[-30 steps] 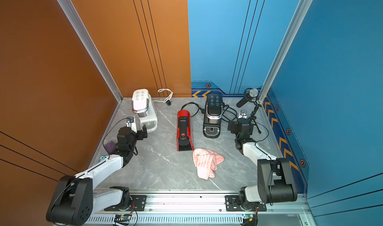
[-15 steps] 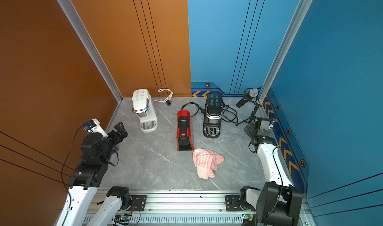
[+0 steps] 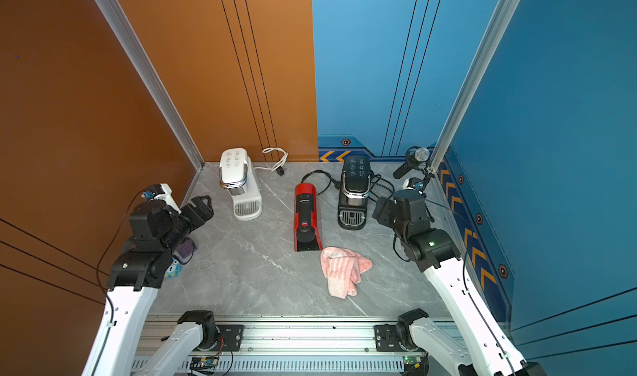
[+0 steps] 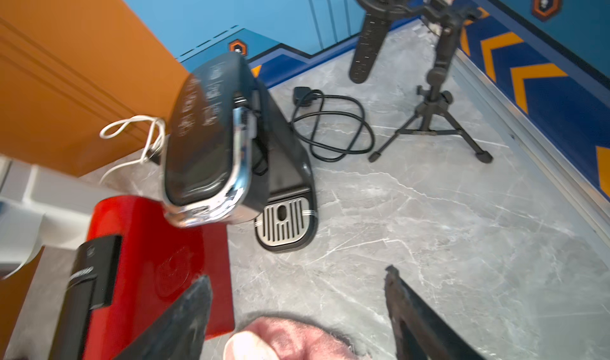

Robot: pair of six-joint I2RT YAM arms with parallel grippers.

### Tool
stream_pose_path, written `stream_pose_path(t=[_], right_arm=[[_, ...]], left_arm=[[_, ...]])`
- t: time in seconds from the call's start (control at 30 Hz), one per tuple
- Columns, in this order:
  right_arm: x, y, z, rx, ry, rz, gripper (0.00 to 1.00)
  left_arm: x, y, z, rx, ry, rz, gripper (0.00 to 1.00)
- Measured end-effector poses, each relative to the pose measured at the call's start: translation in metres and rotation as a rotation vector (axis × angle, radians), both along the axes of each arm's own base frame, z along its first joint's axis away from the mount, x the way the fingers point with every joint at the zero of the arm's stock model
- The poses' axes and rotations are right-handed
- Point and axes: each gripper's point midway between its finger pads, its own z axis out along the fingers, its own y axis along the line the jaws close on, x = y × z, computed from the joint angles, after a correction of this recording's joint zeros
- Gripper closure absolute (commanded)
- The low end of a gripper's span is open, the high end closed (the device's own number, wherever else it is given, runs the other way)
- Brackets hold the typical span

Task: Wipe the surface of a coffee machine
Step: Adjust the coffee machine at the center of the board.

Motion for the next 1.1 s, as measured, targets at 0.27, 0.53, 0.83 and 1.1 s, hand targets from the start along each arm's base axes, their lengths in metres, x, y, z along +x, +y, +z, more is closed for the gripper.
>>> stream_pose_path(t=[0.27,0.53,0.83,1.1], right_arm=[[-0.002,0.117,0.031,-0.09,-0.028,0.257,0.11],[0.017,0.173,0.042,-0.125,-0.031,0.357,0.08],[0.033,0.168,0.059,-0.142,-0.042,0.357,0.08],[0.026,0.08,0.036,-0.184,0.043,0.196,0.07]], left_arm=[[0.031,-0.001,-0.015,-0.033,0.147,-0.057,0.11],[0.057,-0.019,-0.031,-0.116,0.235,-0.172,0.19],[0.05,-0.108,0.015,-0.081,0.15,-0.441,0.2],[0.049,-0.205,0.04,-0.052,0.134,-0.686,0.19]])
